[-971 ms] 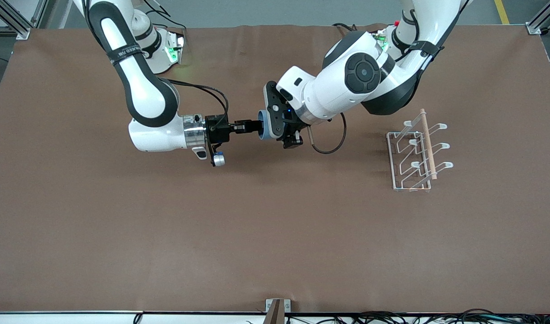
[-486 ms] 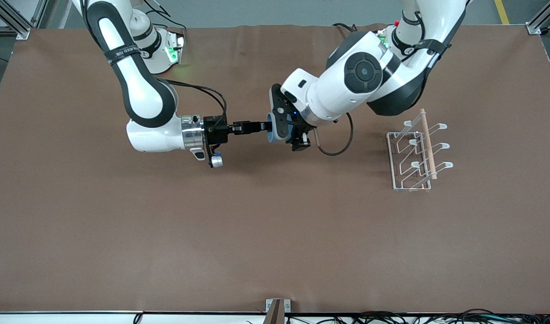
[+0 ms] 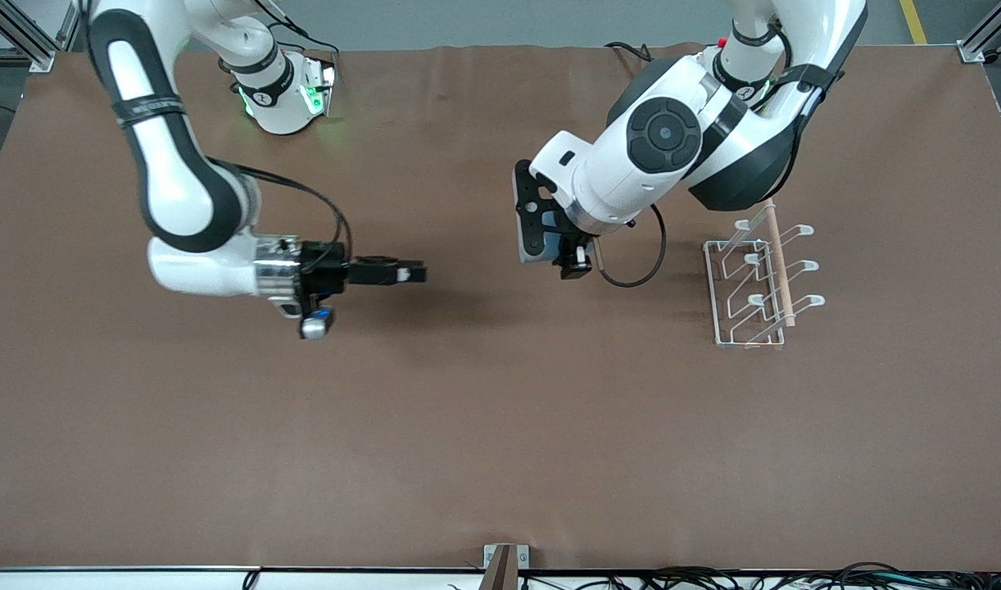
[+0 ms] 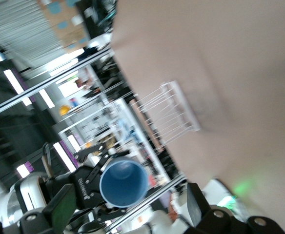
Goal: Hang cup on cup holder
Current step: 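Open the right gripper and withdraw it while the left gripper holds the cup, then carry the cup with the left gripper to the holder's hooks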
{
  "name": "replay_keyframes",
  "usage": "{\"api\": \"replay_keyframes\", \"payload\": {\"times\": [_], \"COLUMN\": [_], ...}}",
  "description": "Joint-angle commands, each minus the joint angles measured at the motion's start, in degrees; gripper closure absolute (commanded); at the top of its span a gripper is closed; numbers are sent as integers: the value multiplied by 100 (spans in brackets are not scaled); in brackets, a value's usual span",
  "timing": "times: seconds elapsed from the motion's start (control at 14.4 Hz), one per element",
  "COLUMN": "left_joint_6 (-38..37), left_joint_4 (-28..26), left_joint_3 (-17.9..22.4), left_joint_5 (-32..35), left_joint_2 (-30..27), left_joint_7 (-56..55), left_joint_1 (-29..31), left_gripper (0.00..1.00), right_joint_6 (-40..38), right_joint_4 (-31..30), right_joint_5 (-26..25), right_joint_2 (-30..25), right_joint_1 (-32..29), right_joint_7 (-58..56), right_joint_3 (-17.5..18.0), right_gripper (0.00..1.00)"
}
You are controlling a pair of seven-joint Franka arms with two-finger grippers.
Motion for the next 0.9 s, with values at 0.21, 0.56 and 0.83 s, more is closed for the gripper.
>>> {"api": "replay_keyframes", "payload": {"times": [0.21,0.56,0.83], "left_joint_6": [-1472,-2552,-2625], "left_joint_4": [-29,-126,-609], "left_joint_3": [-15,-50,-59], "left_joint_5": [1673,3334,4714], "left_joint_2": [-454,-375,-112], "left_joint_7": [27,177,430], "left_joint_1": [98,19,89], "left_gripper": [93,100,100], "right_joint_6": [-31,-601,-935], "right_joint_4": [429,1184,1309], "right_joint_5": [-3797,-7060,-8102], "right_joint_2": [-539,-601,-1232], "right_joint_1": [-1235,-1957,-2019], "right_joint_7": [1110,1110,1058], "right_joint_3": [67,58,58], "right_gripper": [0,0,0]}}
